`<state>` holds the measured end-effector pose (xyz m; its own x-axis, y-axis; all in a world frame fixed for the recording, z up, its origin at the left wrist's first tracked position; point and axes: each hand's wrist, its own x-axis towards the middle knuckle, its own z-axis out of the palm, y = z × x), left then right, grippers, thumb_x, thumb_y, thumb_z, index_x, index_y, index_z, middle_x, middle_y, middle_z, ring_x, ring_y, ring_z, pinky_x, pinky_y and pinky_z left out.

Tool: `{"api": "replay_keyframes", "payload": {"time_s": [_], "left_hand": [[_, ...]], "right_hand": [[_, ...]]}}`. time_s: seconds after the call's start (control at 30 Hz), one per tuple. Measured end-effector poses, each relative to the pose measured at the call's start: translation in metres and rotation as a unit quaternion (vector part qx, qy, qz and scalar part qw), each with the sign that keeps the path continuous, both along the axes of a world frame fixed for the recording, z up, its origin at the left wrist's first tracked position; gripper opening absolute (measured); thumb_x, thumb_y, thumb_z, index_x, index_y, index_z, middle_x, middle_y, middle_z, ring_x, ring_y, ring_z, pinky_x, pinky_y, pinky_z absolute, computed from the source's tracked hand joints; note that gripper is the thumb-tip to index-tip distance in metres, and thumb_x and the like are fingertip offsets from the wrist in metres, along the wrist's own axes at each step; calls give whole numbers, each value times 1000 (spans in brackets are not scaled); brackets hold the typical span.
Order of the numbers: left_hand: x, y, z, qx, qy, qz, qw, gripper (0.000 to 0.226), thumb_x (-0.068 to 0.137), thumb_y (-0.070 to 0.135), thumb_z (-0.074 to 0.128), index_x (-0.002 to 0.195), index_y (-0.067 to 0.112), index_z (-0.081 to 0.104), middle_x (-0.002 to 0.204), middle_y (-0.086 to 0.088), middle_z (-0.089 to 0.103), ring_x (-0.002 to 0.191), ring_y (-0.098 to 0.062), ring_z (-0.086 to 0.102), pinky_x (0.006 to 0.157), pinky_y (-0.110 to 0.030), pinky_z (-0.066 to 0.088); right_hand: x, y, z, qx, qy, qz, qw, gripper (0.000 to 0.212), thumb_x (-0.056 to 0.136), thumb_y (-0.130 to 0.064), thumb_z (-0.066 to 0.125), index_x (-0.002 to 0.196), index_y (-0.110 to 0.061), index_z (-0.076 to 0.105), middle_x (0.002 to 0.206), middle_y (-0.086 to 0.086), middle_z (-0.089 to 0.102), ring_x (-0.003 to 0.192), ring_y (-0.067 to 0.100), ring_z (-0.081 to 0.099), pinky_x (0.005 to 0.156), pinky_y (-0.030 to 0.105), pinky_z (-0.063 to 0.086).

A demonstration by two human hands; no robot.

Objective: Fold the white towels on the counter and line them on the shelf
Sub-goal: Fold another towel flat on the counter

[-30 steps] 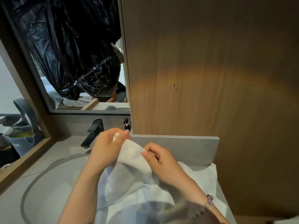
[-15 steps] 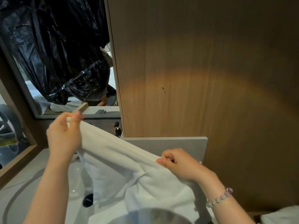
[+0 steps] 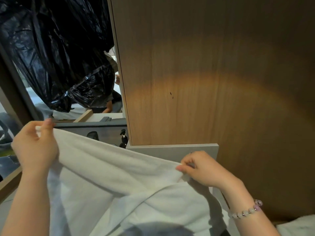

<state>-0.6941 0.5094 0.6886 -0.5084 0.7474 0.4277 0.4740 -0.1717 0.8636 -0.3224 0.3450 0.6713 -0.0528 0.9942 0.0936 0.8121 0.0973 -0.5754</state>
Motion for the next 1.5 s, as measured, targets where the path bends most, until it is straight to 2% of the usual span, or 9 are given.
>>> {"api": "replay_keyframes", "payload": {"time_s": [0.07,0.17,0.33,0.5,0.77,0.9,1.13,1.3,1.5], "left_hand": [[43,-46,32,17,41,-62,997,35,82,69,46,80,36,58,70,-4,55,70,-29,57,73,-46,51],[83,-66,47,46,160,-169,971,17,89,42,56,87,27,64,69,2,60,59,-19,51,61,-34,45],[137,-91,42,-8,281,-464,840,31,65,66,62,91,49,60,80,46,57,81,19,55,70,-4,38],[158,-90,24,-87,245,-601,755,29,65,53,75,81,29,72,83,2,72,71,-10,63,66,-25,46],[148,-80,26,-51,177,-560,808,48,59,60,63,64,13,65,58,-5,57,53,-5,49,52,-16,38],[155,-79,51,21,228,-491,841,40,74,47,71,62,9,66,56,-3,56,49,-4,44,49,-15,32],[166,-63,58,145,339,-343,864,50,79,60,48,61,14,58,49,6,45,49,-9,41,48,-31,31],[165,-56,43,134,296,-318,891,18,87,33,64,77,19,70,58,13,55,58,-7,50,54,-32,42],[168,-57,44,210,262,-249,908,45,83,50,46,83,14,73,66,0,66,59,-20,56,53,-37,48]], "right_hand": [[-4,-1,12,48,18,5,999,43,95,-37,50,63,-7,55,62,7,55,63,17,50,75,26,41],[-16,2,25,125,98,24,987,43,96,-29,50,60,-6,42,58,3,42,56,12,39,61,27,34],[-41,8,36,175,185,78,964,36,95,-26,51,59,-28,48,56,-14,45,57,1,40,57,18,32],[-48,5,37,161,219,113,956,24,88,-32,48,65,-33,55,62,-18,53,62,-1,46,61,15,36],[-22,-6,30,38,177,92,979,17,90,-28,61,74,-23,57,62,-5,46,56,9,41,53,21,33],[-11,-2,25,-25,96,85,991,40,91,-32,59,81,6,57,65,4,47,55,10,38,54,24,28],[15,11,25,284,63,-147,945,24,94,-22,52,75,-18,66,56,-7,52,53,7,42,55,28,32],[22,6,13,203,6,-145,968,29,97,-30,47,70,-22,54,61,-7,53,61,10,49,67,30,36],[25,0,25,393,-82,-251,881,16,93,-22,50,85,-20,63,77,-13,59,67,11,53,72,25,20]]}}
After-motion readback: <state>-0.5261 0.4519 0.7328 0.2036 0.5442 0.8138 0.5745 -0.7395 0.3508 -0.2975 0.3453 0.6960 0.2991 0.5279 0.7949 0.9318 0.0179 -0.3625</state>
